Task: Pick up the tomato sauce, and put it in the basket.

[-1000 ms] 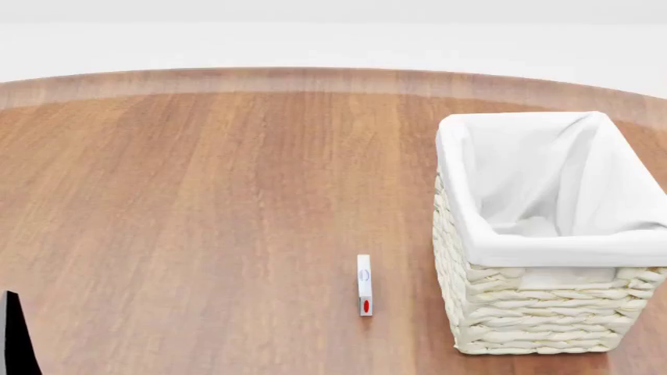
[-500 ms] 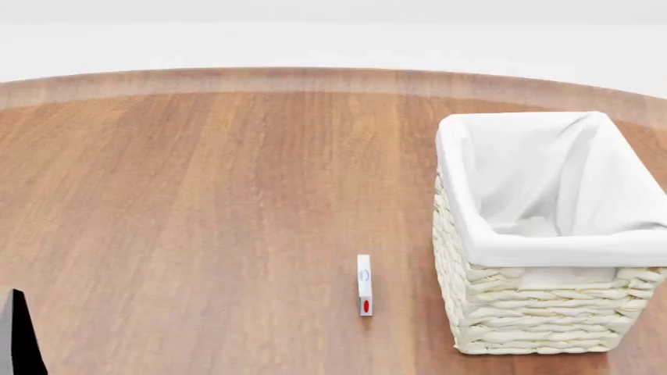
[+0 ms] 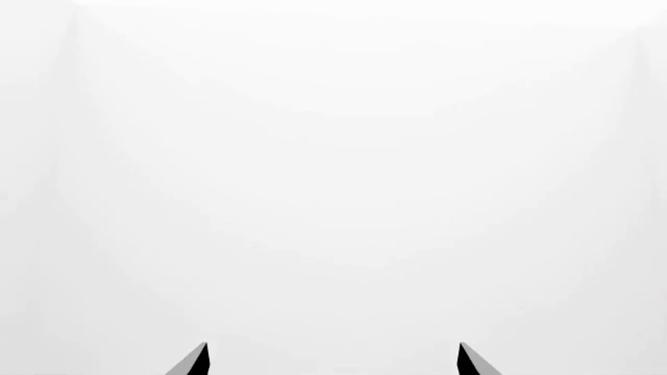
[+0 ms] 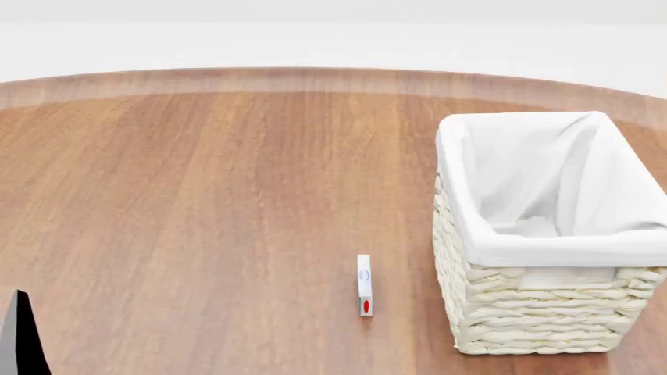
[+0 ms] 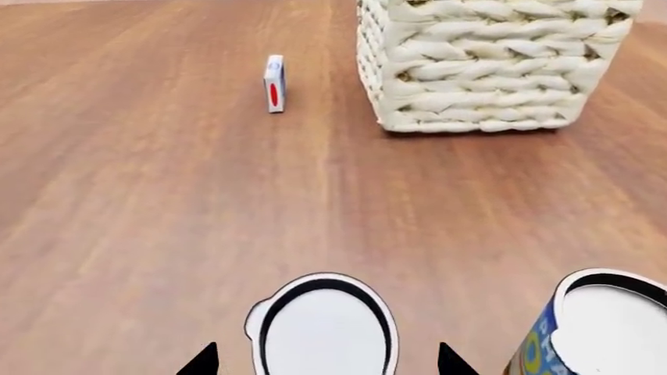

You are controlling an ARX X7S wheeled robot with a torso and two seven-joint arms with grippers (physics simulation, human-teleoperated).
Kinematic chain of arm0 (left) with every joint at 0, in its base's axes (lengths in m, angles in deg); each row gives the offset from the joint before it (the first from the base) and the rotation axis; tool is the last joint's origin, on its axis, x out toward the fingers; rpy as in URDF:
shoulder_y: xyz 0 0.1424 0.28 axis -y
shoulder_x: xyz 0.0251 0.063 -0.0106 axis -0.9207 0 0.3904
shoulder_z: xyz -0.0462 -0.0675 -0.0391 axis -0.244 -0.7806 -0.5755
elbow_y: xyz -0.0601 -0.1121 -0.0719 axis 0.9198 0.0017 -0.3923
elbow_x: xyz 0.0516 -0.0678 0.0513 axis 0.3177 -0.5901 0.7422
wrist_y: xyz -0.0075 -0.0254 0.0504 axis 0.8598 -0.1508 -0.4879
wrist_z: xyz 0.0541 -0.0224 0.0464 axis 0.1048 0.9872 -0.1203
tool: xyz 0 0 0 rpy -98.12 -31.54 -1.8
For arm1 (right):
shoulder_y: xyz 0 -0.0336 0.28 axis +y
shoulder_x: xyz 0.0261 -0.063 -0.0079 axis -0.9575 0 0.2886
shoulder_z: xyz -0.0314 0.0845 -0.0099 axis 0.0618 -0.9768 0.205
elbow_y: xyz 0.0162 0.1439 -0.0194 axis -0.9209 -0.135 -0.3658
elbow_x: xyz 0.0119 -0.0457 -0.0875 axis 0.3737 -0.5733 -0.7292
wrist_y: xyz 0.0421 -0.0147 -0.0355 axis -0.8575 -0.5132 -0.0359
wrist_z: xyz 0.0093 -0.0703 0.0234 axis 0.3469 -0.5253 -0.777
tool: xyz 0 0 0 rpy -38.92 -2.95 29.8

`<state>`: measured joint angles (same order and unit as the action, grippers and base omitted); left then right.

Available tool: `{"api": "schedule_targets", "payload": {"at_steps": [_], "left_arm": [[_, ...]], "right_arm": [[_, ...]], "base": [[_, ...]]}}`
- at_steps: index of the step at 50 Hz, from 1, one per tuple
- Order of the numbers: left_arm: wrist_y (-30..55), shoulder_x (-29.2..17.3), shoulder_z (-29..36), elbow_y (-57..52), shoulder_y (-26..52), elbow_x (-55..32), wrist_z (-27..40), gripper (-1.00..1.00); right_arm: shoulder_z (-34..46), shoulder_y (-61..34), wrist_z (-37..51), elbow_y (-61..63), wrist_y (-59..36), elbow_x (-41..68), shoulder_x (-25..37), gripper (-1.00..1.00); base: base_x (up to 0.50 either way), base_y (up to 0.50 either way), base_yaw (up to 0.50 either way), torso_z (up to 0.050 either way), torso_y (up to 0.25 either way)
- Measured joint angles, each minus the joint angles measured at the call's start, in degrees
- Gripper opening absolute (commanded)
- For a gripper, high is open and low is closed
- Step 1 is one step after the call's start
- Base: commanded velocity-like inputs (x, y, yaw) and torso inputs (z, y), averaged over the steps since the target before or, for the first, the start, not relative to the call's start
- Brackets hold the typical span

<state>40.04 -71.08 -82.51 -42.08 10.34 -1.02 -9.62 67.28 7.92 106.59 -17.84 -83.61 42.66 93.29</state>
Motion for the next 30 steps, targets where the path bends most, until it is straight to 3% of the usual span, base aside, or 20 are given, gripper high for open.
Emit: {"api": "schedule_targets", "payload": {"at_steps": [14, 15, 30], "left_arm": [[-0.06, -0.39, 0.01, 0.03, -0.1, 0.18, 0.43, 1.0], [-0.06, -0.43, -0.02, 0.01, -0.12, 0.19, 0.47, 1.0], [0.15, -0.72, 0.13, 0.07, -0.09, 0.58, 1.01, 1.0]], "right_arm": [[0.63, -3.8, -1.35, -11.33, 4.84, -0.97, -1.61, 1.0], [0.7, -4.26, -1.49, -12.52, 5.42, -1.11, -1.81, -1.0], [1.11, -9.42, -2.68, -22.26, 12.74, -2.57, -3.66, -1.0]], "base": [[0.0, 0.0, 0.0, 0.0, 0.0], [0.0, 0.0, 0.0, 0.0, 0.0], [0.0, 0.0, 0.0, 0.0, 0.0]]}}
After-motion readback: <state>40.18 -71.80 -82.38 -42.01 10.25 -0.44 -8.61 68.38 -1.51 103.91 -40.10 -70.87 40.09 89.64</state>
